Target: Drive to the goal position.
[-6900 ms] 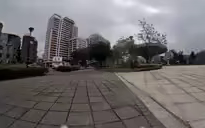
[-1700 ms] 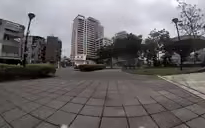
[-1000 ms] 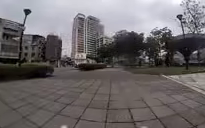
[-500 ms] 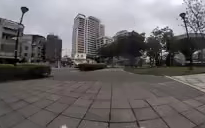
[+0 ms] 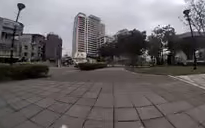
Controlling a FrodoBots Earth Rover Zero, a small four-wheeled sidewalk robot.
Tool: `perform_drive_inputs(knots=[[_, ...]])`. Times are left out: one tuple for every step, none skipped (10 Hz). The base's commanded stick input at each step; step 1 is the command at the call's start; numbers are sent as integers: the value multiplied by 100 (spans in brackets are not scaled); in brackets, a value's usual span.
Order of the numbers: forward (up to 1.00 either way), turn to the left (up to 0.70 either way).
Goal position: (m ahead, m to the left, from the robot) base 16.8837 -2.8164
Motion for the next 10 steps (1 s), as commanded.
perform_drive_inputs(knots=[[70, 0], [70, 0], [70, 0], [70, 0], [70, 0], [70, 0], [70, 0], [70, 0], [70, 0], [70, -29]])
